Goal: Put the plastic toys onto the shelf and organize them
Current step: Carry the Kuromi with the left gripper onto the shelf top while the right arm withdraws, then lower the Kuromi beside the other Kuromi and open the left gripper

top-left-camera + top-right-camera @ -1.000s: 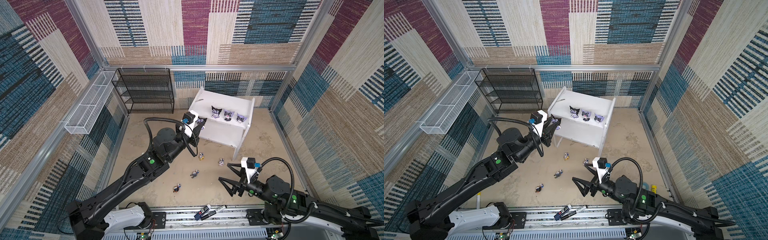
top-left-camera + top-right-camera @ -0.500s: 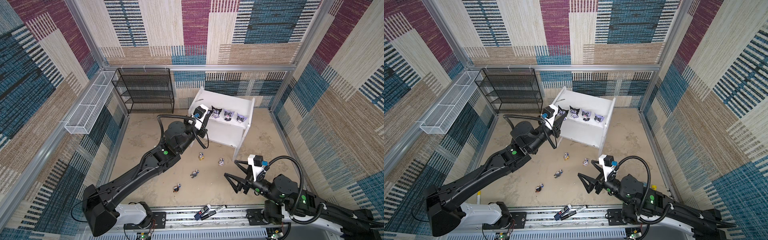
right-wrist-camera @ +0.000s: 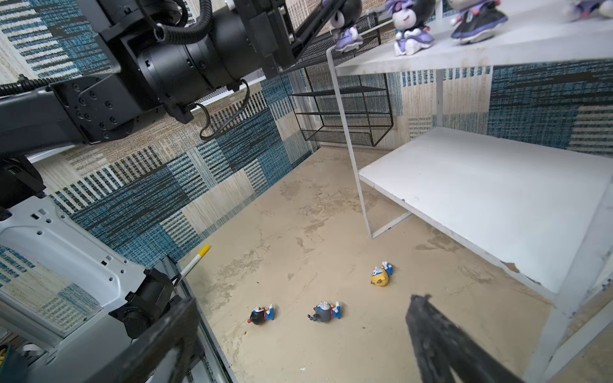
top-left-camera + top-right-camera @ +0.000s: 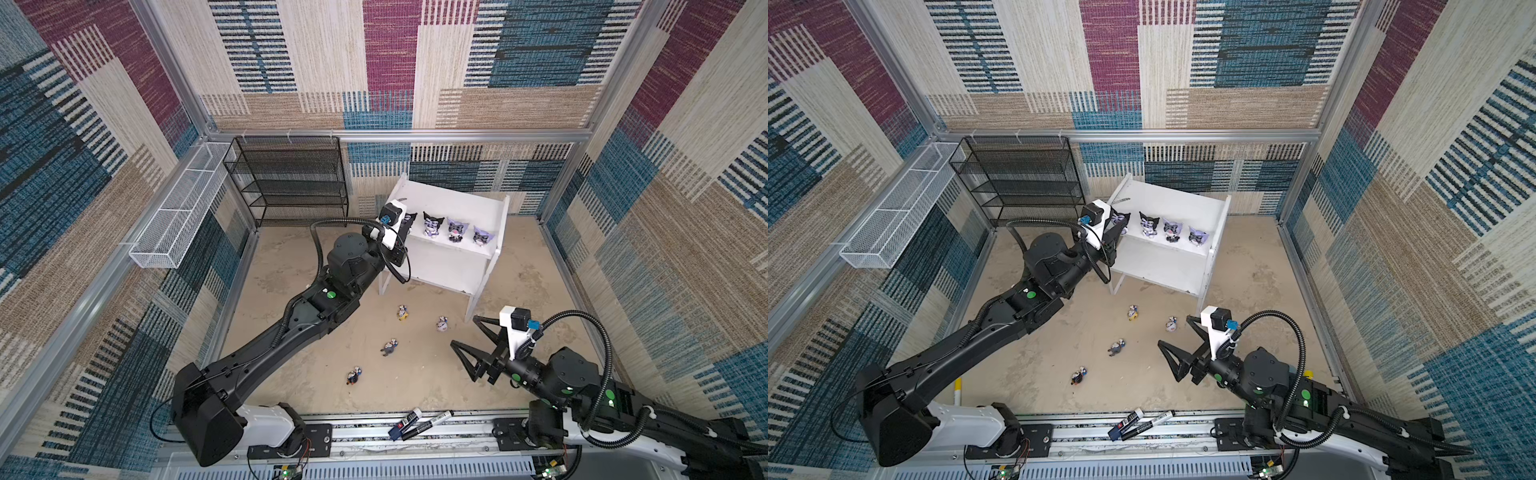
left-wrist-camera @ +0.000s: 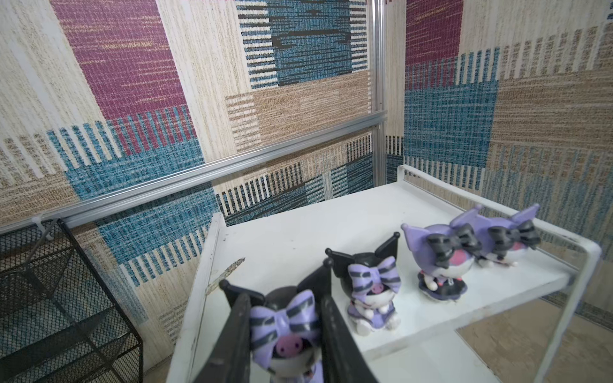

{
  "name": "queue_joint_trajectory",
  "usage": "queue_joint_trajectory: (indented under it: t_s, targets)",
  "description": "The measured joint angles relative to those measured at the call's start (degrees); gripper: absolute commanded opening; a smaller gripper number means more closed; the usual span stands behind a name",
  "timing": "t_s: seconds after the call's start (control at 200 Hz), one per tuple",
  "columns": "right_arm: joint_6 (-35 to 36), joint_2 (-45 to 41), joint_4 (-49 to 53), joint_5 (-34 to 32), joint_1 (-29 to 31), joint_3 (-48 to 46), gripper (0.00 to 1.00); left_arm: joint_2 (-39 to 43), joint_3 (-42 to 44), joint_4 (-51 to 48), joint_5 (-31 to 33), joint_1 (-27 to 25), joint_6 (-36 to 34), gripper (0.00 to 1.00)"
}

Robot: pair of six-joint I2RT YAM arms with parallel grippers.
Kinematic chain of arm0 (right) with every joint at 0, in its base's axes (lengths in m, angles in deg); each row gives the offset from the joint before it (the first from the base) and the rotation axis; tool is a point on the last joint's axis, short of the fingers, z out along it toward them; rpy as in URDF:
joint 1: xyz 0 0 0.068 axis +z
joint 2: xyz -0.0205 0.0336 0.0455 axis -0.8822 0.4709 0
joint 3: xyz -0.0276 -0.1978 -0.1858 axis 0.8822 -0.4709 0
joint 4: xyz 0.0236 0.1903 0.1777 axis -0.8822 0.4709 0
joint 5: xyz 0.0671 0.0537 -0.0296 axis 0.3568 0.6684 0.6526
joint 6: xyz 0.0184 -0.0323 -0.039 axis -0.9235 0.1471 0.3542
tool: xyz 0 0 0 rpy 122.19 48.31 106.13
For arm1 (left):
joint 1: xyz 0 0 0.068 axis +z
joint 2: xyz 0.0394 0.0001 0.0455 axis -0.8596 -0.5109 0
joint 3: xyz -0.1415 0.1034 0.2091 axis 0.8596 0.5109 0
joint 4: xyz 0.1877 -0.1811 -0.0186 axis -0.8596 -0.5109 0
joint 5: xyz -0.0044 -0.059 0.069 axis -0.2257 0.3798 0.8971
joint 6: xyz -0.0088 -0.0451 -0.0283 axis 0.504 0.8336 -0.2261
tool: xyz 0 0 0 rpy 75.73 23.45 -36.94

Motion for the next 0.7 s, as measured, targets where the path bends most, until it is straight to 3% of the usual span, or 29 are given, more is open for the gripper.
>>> queue_joint_trajectory:
  t_s: [0.701]
  targets:
    - [0.0,-0.5,0.2,0.0,0.0,-0.6,1.0,-2.8,-0.8,1.1,-2.2,1.7,2.7,0.0]
